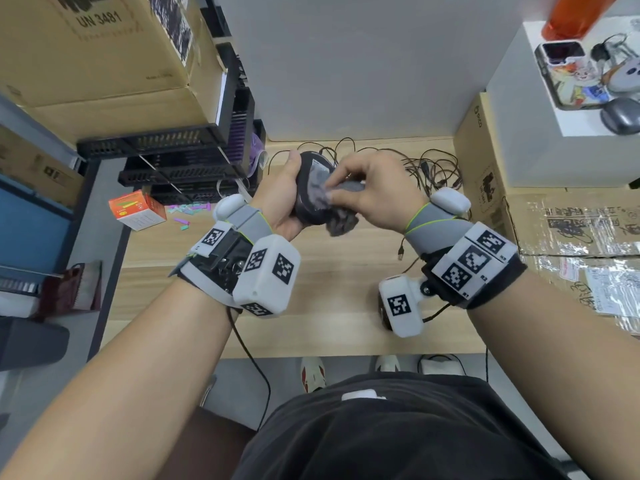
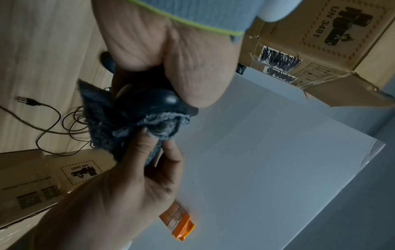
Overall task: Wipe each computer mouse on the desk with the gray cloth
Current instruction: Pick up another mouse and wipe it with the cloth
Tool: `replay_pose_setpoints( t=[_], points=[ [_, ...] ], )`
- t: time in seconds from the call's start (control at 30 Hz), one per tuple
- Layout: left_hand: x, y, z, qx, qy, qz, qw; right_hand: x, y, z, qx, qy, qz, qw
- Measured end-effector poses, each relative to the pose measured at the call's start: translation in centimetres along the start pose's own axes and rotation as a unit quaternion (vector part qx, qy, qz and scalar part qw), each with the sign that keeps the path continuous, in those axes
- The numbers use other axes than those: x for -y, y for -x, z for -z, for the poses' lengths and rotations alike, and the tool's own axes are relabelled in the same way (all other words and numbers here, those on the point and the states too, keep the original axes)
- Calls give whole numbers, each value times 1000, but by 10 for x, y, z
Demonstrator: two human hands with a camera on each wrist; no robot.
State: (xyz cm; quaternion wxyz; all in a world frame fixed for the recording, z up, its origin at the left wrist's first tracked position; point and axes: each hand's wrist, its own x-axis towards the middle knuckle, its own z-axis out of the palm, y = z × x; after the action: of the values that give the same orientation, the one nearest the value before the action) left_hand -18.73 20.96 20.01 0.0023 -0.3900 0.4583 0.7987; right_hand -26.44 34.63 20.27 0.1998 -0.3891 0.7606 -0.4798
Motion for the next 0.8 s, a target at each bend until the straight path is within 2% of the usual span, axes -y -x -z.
replay_pose_setpoints(
  t=[0.07,0.17,0.2,0.27,0.33,0.4,0.43,0.53,0.6,0.73,0.8],
  points=[
    [-1,3,-1,3,-8,-2,1000,3,1,0,0,-8,10,1000],
    [-1,1,2,4,-21,-17,1000,19,6,-10,85,-3,79,993],
    [-1,3,1,2,-26,-18,999,20,4,-11,94,0,78,992],
    [-1,4,-1,13,-32,-15,999,7,-5,-4,47,-2,32,998],
    [1,3,-2,10,-49,-9,999,-14,-17,8,-68,36,-27,997],
    [1,6,-4,5,-56,-6,998,-24,-20,13,-137,49,-66,987],
    [2,5,-5,5,-54,-5,999,-24,-20,11,-140,39,-68,987],
    [2,4,-6,13,-41,-2,999,-7,-13,-2,-75,-11,-21,997],
    [3,4,-6,21,-49,6,999,-2,-17,-1,-54,-21,-25,998],
    [4,9,-9,23,-56,19,998,-20,-33,18,-128,88,-88,984],
    [4,8,-7,13,-35,16,999,-29,-33,27,-166,87,-111,976]
  ],
)
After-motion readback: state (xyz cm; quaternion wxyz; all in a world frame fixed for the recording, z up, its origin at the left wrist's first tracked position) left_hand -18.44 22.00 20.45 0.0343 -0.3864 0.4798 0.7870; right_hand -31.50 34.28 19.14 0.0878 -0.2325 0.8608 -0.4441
